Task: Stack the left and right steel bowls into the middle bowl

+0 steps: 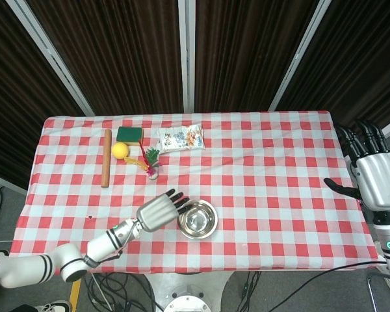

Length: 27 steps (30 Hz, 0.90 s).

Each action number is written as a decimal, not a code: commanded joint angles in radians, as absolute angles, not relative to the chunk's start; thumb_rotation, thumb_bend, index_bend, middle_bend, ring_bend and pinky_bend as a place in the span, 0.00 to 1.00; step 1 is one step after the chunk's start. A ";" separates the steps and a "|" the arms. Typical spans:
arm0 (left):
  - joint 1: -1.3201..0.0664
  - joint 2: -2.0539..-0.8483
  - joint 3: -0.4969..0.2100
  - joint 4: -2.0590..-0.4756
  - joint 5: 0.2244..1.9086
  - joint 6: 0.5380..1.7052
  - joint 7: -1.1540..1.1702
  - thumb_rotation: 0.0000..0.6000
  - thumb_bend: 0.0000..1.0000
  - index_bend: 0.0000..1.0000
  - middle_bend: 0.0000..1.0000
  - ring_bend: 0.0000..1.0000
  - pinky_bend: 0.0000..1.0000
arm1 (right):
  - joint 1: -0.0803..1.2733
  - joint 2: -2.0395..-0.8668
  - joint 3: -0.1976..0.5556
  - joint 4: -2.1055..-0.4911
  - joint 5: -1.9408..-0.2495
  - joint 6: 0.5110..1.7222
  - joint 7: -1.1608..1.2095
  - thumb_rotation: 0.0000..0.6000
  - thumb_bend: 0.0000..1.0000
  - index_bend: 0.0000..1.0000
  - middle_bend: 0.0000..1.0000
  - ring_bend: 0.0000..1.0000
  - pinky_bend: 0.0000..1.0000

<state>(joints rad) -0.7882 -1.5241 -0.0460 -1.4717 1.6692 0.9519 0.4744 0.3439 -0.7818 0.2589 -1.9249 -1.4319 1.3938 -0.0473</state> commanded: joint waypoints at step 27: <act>-0.240 -1.280 -0.016 -1.510 1.470 1.557 0.200 1.00 0.11 0.27 0.31 0.25 0.29 | 0.198 -0.987 0.034 -1.755 -1.547 1.407 -0.220 1.00 0.00 0.05 0.11 0.00 0.00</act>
<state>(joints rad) -0.2423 -1.2816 -0.0141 -1.5120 1.4718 1.5583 0.2031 0.2013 -0.9813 0.0388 -1.7596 -1.5423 1.4111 -0.2179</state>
